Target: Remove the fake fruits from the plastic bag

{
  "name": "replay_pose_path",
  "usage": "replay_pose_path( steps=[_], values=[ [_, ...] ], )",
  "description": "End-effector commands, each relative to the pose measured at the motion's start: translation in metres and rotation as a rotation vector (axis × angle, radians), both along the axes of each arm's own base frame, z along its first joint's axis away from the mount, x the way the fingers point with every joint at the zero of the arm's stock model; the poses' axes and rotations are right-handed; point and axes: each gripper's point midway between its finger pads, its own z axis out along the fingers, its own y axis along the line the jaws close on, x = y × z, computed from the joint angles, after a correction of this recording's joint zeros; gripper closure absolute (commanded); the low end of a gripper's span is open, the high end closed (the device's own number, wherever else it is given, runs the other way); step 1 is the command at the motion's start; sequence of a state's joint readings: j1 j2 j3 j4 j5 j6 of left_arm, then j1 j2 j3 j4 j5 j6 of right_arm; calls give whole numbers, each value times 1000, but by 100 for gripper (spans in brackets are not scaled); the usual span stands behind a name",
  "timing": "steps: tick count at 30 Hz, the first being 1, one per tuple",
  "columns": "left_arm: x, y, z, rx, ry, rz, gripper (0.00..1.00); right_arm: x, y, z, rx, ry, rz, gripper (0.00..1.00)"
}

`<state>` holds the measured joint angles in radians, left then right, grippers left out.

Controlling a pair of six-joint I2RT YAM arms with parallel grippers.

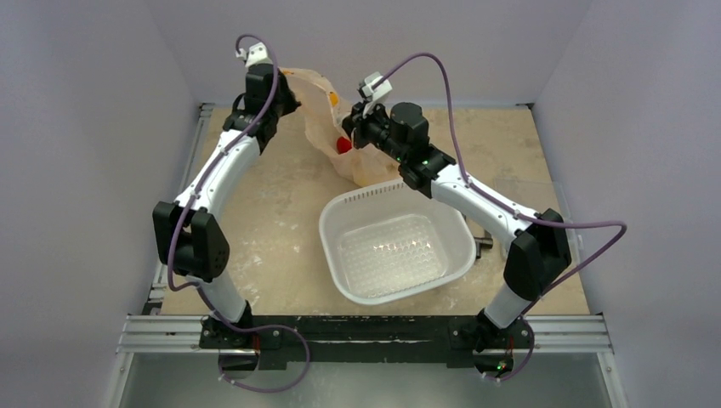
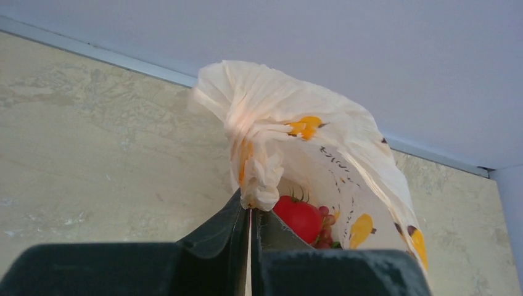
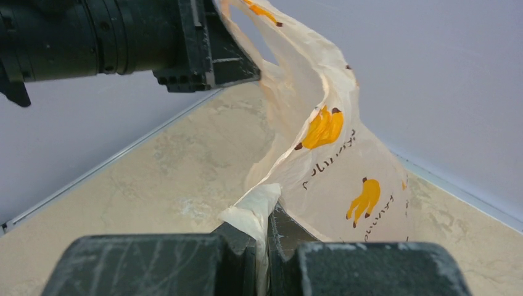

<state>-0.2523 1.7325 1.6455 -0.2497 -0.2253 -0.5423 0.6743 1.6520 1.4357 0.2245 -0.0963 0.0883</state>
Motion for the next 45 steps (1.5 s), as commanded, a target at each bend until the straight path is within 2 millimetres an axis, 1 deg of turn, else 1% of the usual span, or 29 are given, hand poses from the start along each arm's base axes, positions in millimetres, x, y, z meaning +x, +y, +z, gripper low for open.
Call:
replay_pose_path(
  steps=[1,3,4,6,8,10,12,14,16,17,19,20,22,24,25,26,28,31,33,35,37,39,40,42,43,45],
  values=[
    [10,43,37,-21,-74,-88,100,18,-7,27,21,-78,-41,100],
    [-2,58,58,-45,-104,-147,100,39,-5,31,0,-88,-75,100],
    [-10,62,69,-49,-127,-180,100,50,-3,34,-18,-90,-91,100],
    [-25,69,84,-19,-134,-229,100,66,-2,43,-34,-90,-122,100],
    [-42,65,86,20,-98,-283,100,76,-4,54,-51,-122,-136,100],
    [-55,66,78,43,-71,-291,100,76,-2,60,-42,-129,-124,100],
    [-66,71,66,37,-41,-263,100,73,3,55,-43,-102,-94,100],
    [-78,75,53,34,-10,-239,100,62,11,45,-20,-52,-35,100],
    [-90,88,44,58,20,-168,100,46,19,32,9,-11,21,100],
    [-97,97,39,80,39,-122,100,34,21,27,18,1,45,100],
    [-114,114,33,122,79,-35,100,20,26,8,4,37,67,100],
    [-123,120,32,138,93,-5,99,11,30,3,-3,50,87,100],
    [-141,135,26,161,130,70,76,-5,40,-2,-8,63,129,100],
    [-166,138,24,151,148,101,58,-21,50,-5,-15,67,151,100],
    [-178,136,22,135,155,106,51,-26,53,-5,-17,68,152,100],
    [-191,133,22,108,143,107,47,-29,54,-5,-18,68,150,100],
    [-217,119,23,53,108,62,45,-31,55,-4,-7,79,134,100],
    [-256,85,16,-67,46,-71,45,-31,53,-2,14,96,117,100],
    [-278,62,0,-172,33,-152,45,-31,53,-3,18,101,116,100],
    [-293,39,-20,-288,54,-233,45,-31,53,-3,23,106,114,100],
    [-307,24,-39,-367,106,-281,42,-29,50,-4,29,111,91,100],
    [-311,13,-48,-396,92,-311,41,-29,49,-7,34,128,81,100],
    [-310,6,-43,-395,64,-335,39,-28,49,-7,33,129,79,100],
    [-302,-10,-35,-349,38,-383,39,-28,48,-8,43,143,72,100],
    [-291,-15,-28,-302,42,-373,40,-29,48,-9,49,153,72,100],
    [-272,-18,-18,-188,41,-336,41,-31,49,-13,61,171,74,100]
  ],
)
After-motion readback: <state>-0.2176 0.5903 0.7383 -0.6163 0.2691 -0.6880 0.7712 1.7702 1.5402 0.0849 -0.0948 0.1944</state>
